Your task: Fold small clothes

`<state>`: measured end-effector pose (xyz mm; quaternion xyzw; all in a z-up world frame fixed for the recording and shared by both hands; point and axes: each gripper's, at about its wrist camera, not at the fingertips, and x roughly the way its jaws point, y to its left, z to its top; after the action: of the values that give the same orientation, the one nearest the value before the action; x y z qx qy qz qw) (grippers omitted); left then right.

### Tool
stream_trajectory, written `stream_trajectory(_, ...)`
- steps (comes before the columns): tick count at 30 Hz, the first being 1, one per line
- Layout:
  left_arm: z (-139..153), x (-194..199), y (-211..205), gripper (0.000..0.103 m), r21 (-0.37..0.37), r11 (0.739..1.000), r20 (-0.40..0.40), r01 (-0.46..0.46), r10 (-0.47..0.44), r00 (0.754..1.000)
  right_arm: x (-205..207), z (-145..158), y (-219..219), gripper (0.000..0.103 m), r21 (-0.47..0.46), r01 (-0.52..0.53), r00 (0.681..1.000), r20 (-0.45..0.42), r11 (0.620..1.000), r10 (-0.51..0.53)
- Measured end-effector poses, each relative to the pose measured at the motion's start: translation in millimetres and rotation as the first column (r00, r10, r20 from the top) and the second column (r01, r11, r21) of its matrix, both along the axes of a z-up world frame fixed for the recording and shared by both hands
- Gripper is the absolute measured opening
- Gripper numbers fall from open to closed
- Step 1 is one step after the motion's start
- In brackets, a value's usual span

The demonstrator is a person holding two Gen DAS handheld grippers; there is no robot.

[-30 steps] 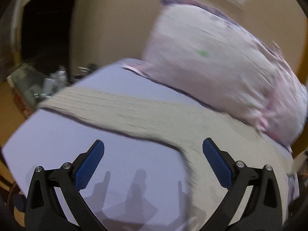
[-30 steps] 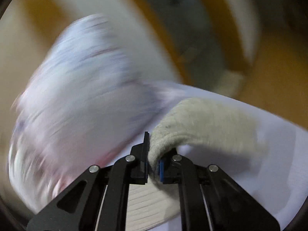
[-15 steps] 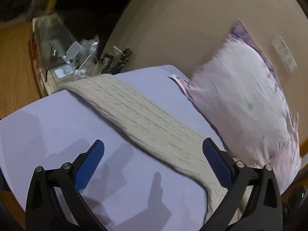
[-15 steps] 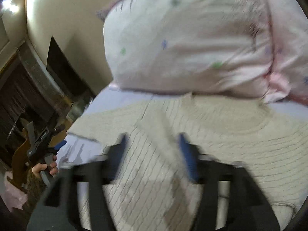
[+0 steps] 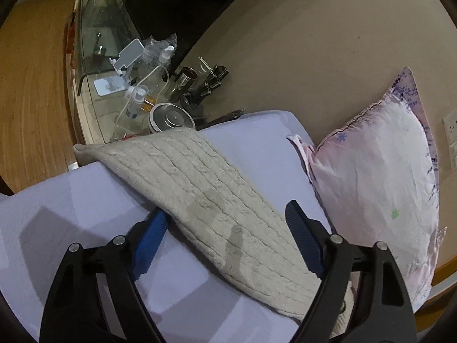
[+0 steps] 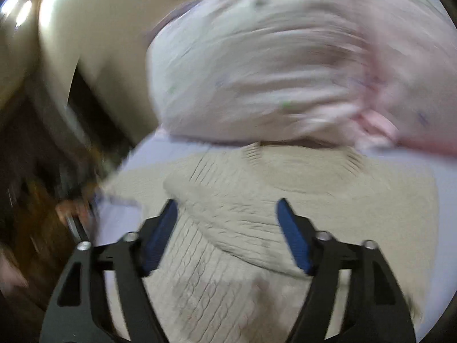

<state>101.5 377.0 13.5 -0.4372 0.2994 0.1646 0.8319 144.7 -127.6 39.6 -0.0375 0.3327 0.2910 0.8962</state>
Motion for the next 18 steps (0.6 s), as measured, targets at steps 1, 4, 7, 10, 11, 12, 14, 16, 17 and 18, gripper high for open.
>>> stream_trajectory(1, 0, 0, 1, 0.085, 0.004, 1.0, 0.0, 0.0, 0.0, 1.0, -2, -7, 24, 0.055, -0.085, -0.046, 0.998, 0.03, 0.995, 0.049)
stream_trajectory(4, -1, 0, 3, 0.085, -0.009, 1.0, 0.0, -0.002, 0.002, 1.0, 0, -31, 81, 0.046, -0.256, -0.127, 0.987, 0.061, 0.958, 0.147)
stream_trajectory(7, -1, 0, 5, 0.085, -0.025, 1.0, -0.003, -0.001, 0.001, 1.0, 16, -55, 112, 0.045, -0.366, -0.112, 0.989, 0.05, 0.924, 0.14)
stream_trajectory(10, -1, 3, 7, 0.083, -0.028, 1.0, -0.005, -0.002, 0.002, 1.0, 38, -66, 117, 0.009, -0.347, -0.074, 0.997, 0.008, 0.935, 0.082)
stream_trajectory(11, -1, 4, 8, 0.081, -0.027, 1.0, -0.005, -0.006, 0.006, 1.0, 43, -58, 110, 0.009, -0.253, -0.069, 0.998, -0.024, 0.965, 0.065)
stream_trajectory(12, -1, 4, 9, 0.079, -0.026, 1.0, -0.005, -0.012, 0.012, 1.0, 45, -53, 106, 0.009, -0.195, -0.076, 0.997, -0.04, 0.978, 0.069)
stream_trajectory(14, -3, 5, 12, 0.064, -0.026, 0.999, -0.004, -0.024, 0.024, 1.0, 41, -48, 103, 0.014, -0.103, -0.153, 0.984, -0.109, 0.983, 0.142)
stream_trajectory(16, -7, 5, 16, 0.043, -0.038, 0.999, -0.015, -0.037, 0.036, 0.999, 36, -48, 95, 0.06, -0.056, -0.178, 0.97, -0.177, 0.982, 0.166)
stream_trajectory(17, -9, 4, 19, 0.025, -0.045, 0.998, -0.025, -0.042, 0.04, 0.999, 33, -45, 85, 0.07, -0.019, -0.172, 0.968, -0.187, 0.985, 0.165)
stream_trajectory(18, -10, 4, 21, 0.017, -0.044, 0.998, -0.035, -0.049, 0.048, 0.998, 27, -39, 66, 0.076, 0.048, -0.152, 0.971, -0.177, 0.987, 0.159)
